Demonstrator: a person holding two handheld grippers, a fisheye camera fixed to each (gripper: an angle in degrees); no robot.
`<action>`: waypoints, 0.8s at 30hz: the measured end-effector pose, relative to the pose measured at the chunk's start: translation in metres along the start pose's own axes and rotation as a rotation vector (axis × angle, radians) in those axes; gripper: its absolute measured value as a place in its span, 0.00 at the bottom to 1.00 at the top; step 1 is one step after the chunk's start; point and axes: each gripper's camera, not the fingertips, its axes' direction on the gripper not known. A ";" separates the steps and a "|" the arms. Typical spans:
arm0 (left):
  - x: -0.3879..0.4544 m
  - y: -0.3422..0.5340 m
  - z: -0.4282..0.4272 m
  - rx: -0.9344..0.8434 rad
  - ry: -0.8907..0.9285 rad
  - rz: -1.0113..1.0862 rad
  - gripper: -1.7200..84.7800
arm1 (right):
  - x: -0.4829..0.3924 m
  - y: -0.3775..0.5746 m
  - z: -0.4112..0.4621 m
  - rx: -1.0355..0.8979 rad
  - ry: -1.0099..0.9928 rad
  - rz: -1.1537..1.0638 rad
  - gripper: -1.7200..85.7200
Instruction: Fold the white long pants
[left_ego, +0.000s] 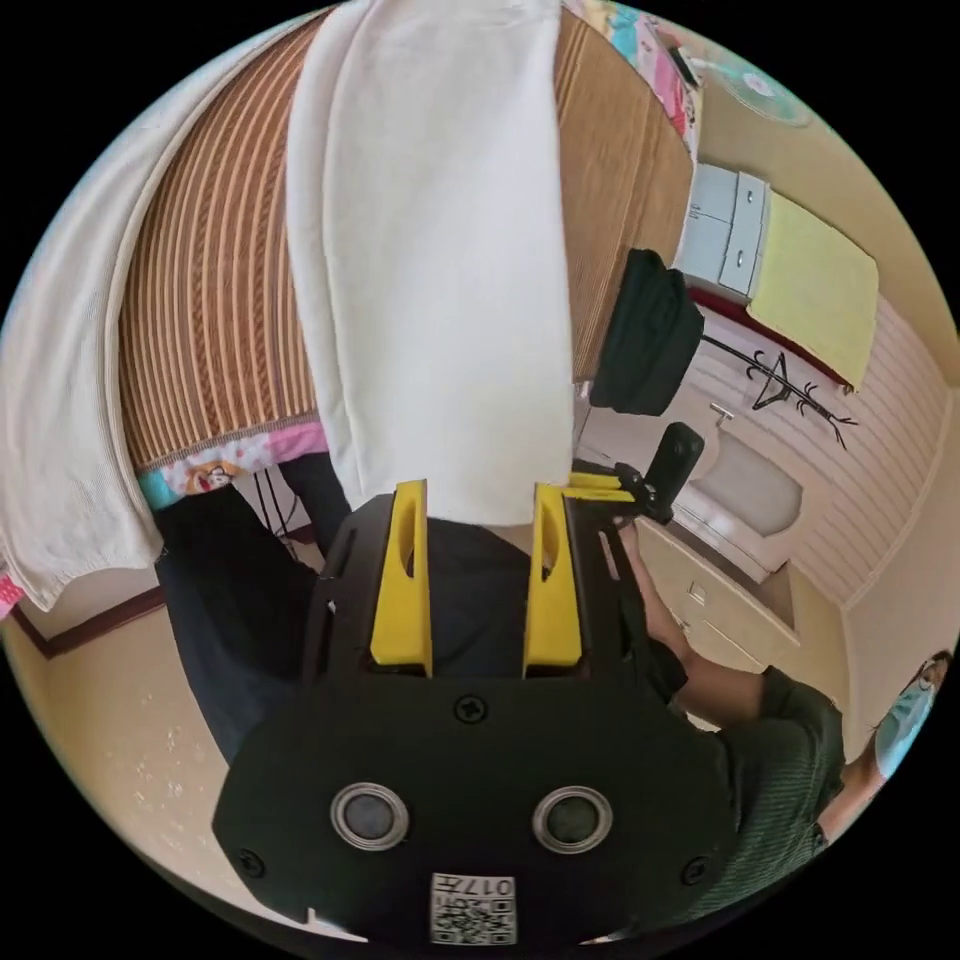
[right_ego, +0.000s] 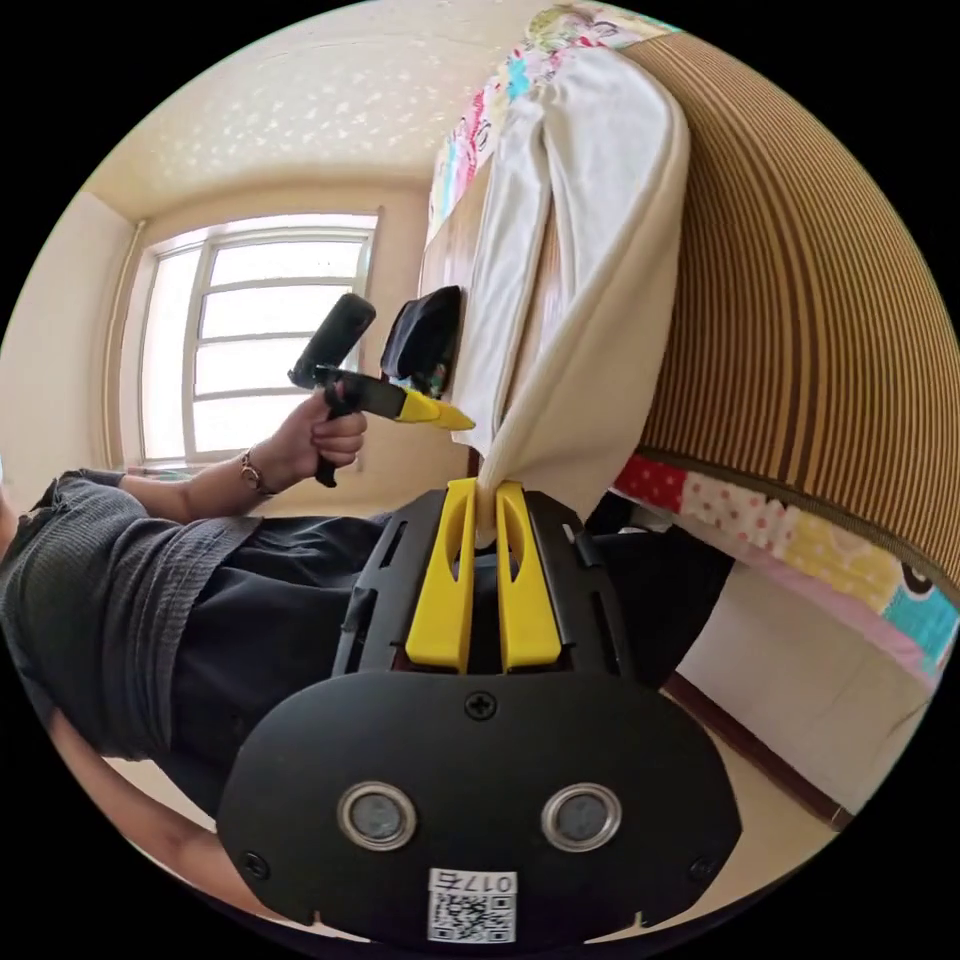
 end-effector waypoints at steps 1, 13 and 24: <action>0.018 -0.003 -0.004 0.052 -0.065 0.010 0.21 | -0.010 -0.010 0.004 -0.029 0.007 -0.044 0.05; 0.059 0.010 0.034 0.073 -0.449 0.125 0.07 | -0.062 -0.085 0.074 -0.277 0.003 -0.358 0.07; -0.017 0.037 0.024 0.151 -0.132 0.049 0.06 | 0.139 -0.186 -0.018 -0.324 0.155 0.035 0.16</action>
